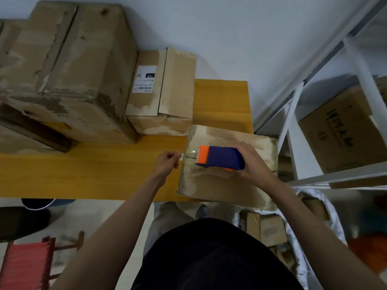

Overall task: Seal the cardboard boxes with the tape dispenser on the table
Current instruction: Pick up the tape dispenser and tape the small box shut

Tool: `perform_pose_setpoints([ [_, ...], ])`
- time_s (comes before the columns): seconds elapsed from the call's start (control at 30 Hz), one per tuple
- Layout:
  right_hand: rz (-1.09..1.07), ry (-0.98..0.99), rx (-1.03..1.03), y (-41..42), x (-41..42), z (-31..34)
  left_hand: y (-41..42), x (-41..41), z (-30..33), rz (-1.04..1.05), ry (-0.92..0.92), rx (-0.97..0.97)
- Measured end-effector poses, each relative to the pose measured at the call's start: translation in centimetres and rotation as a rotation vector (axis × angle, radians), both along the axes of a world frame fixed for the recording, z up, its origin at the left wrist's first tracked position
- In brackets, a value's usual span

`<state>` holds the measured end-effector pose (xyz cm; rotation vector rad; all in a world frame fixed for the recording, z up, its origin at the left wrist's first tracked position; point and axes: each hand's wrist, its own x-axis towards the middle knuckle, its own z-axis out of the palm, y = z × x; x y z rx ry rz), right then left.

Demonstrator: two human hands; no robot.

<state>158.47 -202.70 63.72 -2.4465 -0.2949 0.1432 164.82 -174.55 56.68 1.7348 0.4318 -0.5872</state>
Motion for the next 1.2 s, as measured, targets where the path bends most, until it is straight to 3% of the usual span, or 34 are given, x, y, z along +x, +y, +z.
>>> perform_pose_setpoints([
  [0.2, -0.039, 0.016, 0.011, 0.0, -0.3, -0.7, -2.2, -1.4, -0.2, 0.099, 0.031, -0.047],
  [0.43, -0.089, 0.011, 0.041, 0.5, -0.6, -1.2, -2.6, -2.2, -0.3, 0.102, -0.262, 0.35],
  [0.83, -0.156, -0.005, 0.071, 0.4, -1.8, -1.7, -2.7, -1.6, 0.1, 0.157, -0.208, 0.128],
  [1.2, -0.151, 0.037, 0.089, 0.3, -1.8, -1.2, -2.4, -0.3, -0.9, -0.031, -0.261, 0.202],
])
